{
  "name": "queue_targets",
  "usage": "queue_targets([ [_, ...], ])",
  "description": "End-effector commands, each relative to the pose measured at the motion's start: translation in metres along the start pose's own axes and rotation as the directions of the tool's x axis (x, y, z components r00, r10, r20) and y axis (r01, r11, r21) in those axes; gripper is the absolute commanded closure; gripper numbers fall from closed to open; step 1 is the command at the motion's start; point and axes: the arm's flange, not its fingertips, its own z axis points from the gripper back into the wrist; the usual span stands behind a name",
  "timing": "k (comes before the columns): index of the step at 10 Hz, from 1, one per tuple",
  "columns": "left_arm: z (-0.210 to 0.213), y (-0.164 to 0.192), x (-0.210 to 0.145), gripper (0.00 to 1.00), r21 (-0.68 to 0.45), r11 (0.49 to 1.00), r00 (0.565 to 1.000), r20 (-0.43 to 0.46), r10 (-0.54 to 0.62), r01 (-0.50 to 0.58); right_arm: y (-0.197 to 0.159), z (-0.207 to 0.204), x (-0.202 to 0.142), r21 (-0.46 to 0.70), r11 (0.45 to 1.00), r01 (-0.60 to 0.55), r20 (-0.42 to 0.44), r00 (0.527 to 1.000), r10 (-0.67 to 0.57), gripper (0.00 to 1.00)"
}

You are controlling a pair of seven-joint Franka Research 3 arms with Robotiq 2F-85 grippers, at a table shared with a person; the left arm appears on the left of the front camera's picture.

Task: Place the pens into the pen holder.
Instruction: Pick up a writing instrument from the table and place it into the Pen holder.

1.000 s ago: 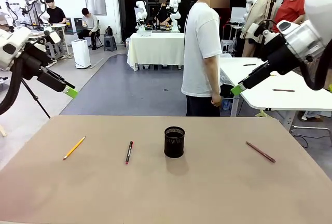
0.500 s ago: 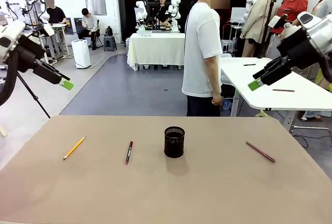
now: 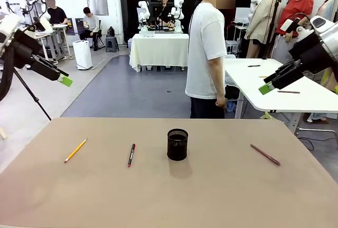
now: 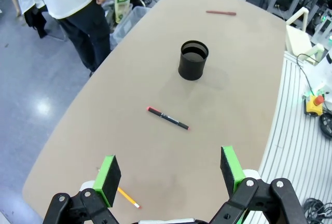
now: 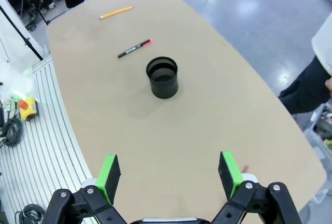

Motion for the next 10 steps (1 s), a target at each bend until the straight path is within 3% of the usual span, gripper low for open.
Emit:
queue_targets([
  [1, 0.003, 0.001, -0.004, 0.00, 0.010, 1.000, 1.000, 0.015, -0.013, 0.013, 0.000, -0.009, 0.001, 0.002, 1.000, -0.014, 0.036, 0.999, 0.014, 0.00],
  [3, 0.001, 0.000, 0.000, 0.00, 0.002, 1.000, 1.000, 0.001, -0.001, 0.001, 0.001, -0.003, 0.001, 0.002, 1.000, -0.001, -0.001, 1.000, 0.001, 0.00],
  [10, 0.001, 0.000, 0.000, 0.00, 0.002, 1.000, 1.000, 0.001, -0.001, 0.001, 0.001, -0.003, 0.001, 0.002, 1.000, -0.001, -0.001, 1.000, 0.001, 0.00],
])
